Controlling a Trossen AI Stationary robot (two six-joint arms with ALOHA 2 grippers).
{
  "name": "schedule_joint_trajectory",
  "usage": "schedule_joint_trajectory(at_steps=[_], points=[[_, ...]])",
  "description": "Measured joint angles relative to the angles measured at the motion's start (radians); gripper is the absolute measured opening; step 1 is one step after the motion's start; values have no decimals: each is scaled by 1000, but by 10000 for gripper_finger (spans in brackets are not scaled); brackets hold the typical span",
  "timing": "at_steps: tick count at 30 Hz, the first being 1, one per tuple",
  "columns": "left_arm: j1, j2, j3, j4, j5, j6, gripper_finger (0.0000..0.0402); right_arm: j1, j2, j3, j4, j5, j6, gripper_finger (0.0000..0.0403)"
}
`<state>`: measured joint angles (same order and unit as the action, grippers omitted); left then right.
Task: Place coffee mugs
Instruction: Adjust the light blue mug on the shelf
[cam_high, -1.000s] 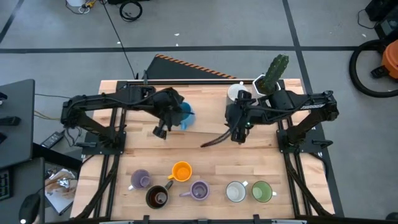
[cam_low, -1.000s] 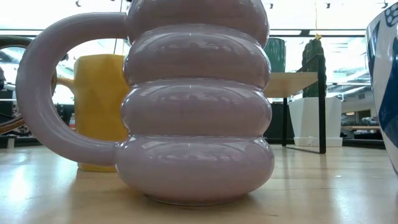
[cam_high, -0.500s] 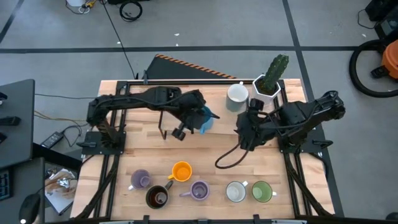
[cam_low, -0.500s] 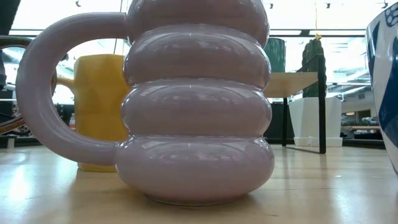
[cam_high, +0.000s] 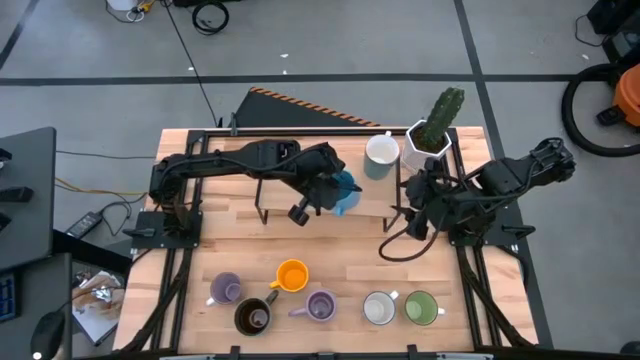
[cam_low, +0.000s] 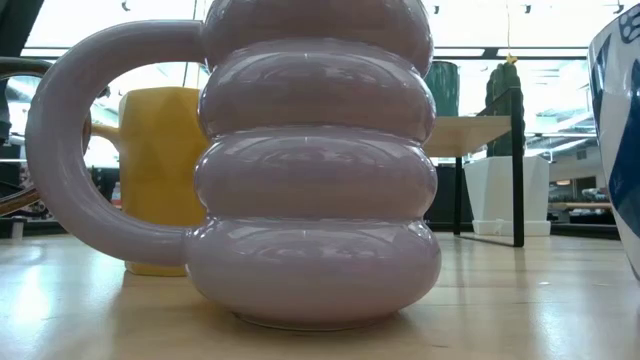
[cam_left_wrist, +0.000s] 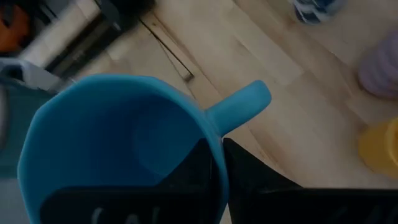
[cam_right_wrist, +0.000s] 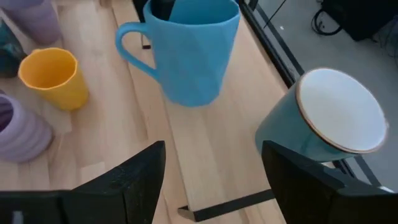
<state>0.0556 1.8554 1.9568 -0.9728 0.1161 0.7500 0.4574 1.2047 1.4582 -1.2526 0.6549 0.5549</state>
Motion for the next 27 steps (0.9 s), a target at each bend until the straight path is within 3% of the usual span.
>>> schedule_joint_trajectory(at_steps=[7,17,27], points=[[-6,45,0,172,-4,23,36,0,-19,-36,43,5,-17,272],[16,125,-1,247,-13,41,40,-1,-16,-36,64,0,-32,272],[39,162,-1,298,49,47,42,0,-21,-36,55,-1,-32,272]])
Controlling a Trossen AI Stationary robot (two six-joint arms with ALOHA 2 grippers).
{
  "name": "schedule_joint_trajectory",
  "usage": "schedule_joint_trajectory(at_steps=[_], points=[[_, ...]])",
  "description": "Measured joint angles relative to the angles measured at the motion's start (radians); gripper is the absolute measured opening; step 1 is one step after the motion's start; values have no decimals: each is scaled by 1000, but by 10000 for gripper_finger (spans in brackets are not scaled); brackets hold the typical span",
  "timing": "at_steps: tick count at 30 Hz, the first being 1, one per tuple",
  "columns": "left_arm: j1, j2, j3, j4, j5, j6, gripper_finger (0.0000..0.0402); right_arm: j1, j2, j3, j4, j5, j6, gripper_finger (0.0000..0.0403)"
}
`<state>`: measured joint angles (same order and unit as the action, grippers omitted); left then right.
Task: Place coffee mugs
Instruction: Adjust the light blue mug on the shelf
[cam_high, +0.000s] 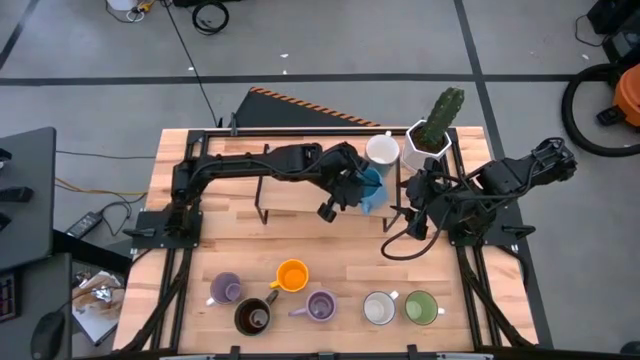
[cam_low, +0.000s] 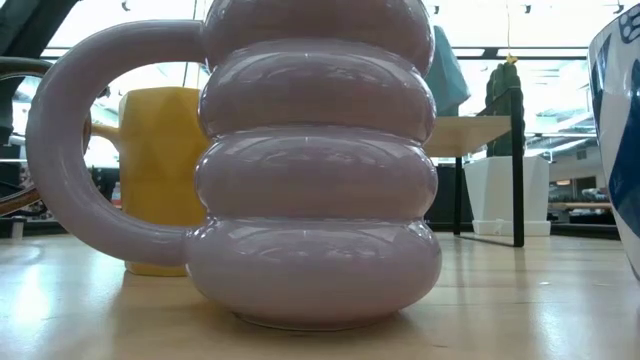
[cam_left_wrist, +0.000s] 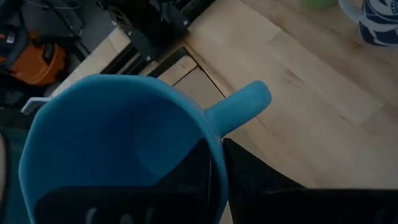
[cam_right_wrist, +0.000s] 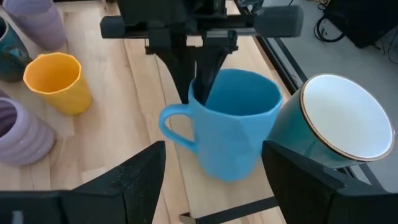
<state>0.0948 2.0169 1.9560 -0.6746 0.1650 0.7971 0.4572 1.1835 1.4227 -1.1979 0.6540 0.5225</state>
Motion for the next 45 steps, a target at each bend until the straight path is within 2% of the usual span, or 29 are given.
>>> schedule_joint_trajectory(at_steps=[26,37,45], points=[[9,27,0,20,12,1,45,0,1,0,0,0,-1,271],[9,27,0,25,14,-4,106,0,1,0,0,0,-1,271],[8,27,0,51,20,-27,118,0,1,0,0,0,-2,271]])
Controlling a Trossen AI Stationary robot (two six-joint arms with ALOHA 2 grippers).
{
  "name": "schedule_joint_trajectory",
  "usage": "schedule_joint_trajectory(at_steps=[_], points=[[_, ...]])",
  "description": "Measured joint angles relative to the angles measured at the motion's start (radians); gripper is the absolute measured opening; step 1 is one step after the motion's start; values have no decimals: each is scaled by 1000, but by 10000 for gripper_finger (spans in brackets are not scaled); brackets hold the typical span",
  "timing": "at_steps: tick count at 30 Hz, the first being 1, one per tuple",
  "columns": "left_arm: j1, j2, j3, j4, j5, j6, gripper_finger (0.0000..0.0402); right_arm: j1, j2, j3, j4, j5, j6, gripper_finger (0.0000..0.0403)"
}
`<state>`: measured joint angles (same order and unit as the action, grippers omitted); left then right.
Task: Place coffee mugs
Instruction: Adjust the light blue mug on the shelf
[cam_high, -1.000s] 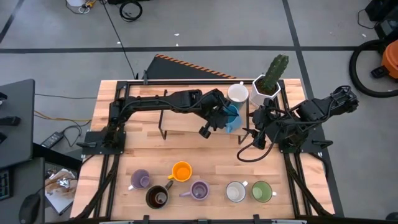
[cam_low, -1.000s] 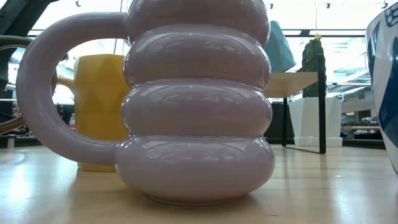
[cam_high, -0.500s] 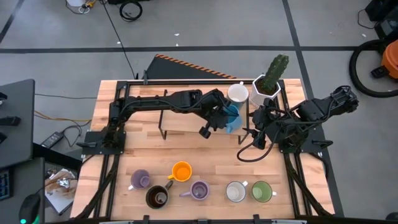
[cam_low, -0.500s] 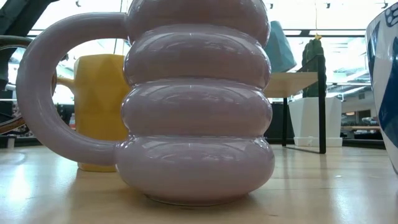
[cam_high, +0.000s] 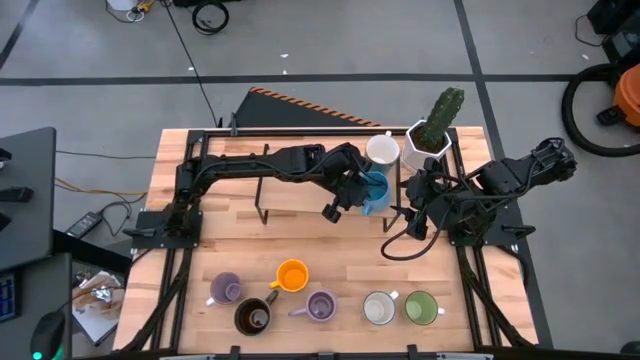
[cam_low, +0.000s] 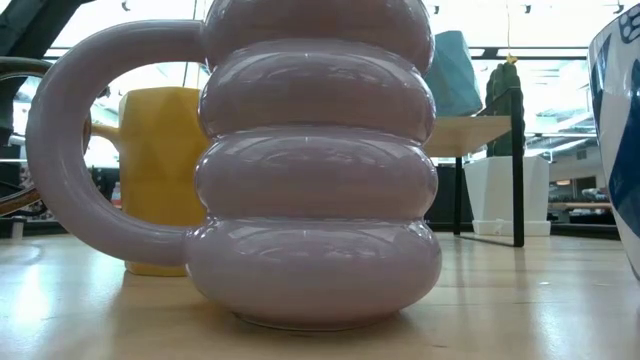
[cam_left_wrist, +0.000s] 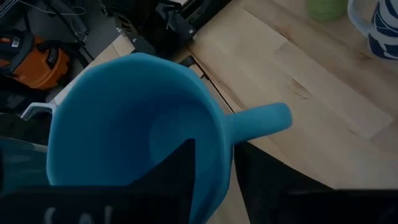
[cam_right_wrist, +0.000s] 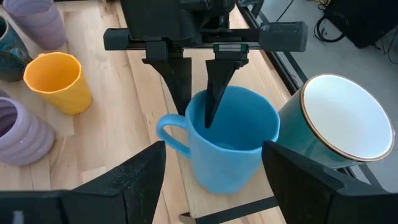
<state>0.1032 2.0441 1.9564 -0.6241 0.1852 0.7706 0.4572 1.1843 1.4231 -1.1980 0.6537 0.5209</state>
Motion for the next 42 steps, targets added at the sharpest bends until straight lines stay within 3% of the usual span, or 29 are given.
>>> schedule_joint_trajectory(at_steps=[8,14,22,31,42], points=[[0,1,0,35,0,-32,116,0,0,-5,7,-24,0,271],[0,1,0,31,3,-31,116,2,0,-90,62,-59,-56,271],[-3,1,0,66,3,-29,116,-9,8,-122,57,-119,-308,265],[-2,1,0,75,3,-31,116,-158,51,-108,60,-202,-503,237],[-7,1,0,90,3,-1,116,-200,45,-108,-6,-204,-476,232]])
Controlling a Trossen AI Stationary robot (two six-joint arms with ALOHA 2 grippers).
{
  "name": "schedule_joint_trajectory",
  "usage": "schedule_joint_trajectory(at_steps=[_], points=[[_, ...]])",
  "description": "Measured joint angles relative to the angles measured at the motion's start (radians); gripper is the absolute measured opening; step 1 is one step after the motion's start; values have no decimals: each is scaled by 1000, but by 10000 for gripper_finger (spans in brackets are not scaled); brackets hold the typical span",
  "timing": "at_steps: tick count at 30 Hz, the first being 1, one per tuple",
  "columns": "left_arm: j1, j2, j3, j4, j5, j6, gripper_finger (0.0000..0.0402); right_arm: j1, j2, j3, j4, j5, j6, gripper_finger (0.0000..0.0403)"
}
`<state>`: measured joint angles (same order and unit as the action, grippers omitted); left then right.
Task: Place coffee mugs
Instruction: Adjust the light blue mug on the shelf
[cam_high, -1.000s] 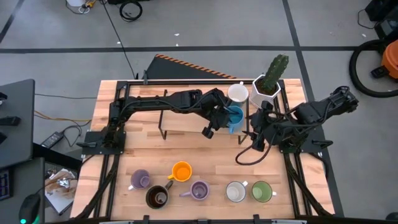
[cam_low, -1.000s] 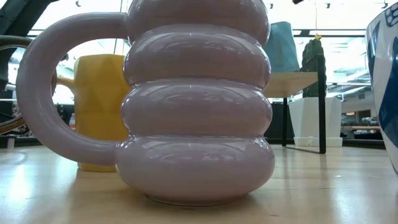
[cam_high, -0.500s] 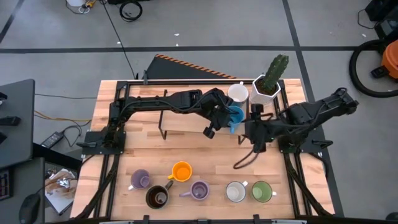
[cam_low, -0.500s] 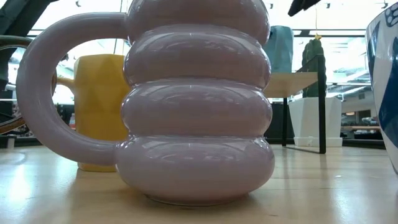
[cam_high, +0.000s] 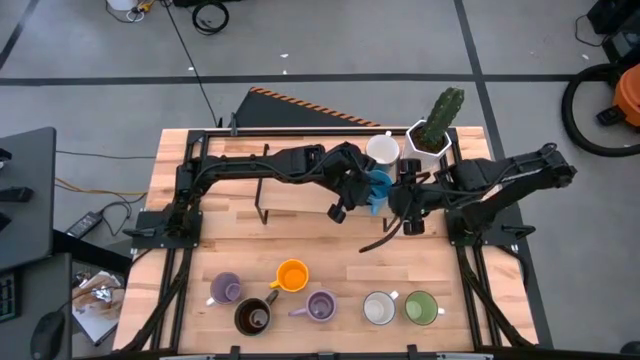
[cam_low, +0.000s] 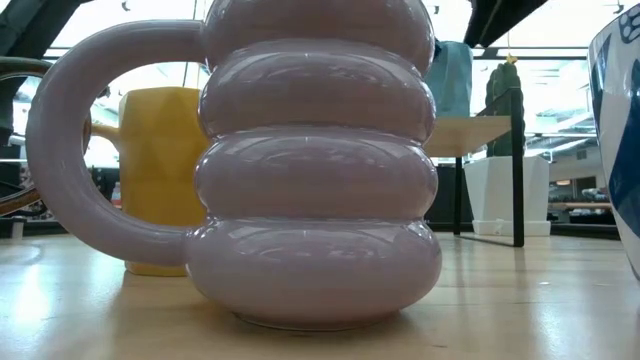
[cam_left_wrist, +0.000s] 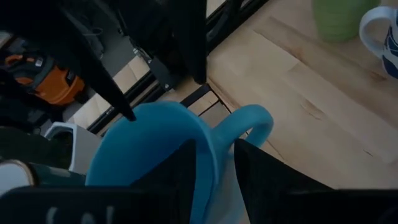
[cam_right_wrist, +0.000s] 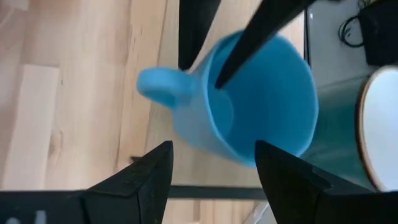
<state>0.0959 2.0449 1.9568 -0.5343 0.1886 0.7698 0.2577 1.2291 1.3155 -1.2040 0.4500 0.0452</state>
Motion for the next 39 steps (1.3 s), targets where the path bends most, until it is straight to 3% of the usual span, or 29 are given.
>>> schedule_joint_trajectory(at_steps=[10,21,30,39], points=[[0,-15,-1,20,-4,-13,119,41,-69,0,-32,43,114,232],[-15,-85,-1,-81,-102,-18,175,126,-82,-42,-55,124,289,232],[10,-135,-1,-233,-109,-107,159,213,-102,-61,-93,239,422,232],[14,-88,0,-232,-96,-157,146,224,-102,-61,-93,243,474,232]])
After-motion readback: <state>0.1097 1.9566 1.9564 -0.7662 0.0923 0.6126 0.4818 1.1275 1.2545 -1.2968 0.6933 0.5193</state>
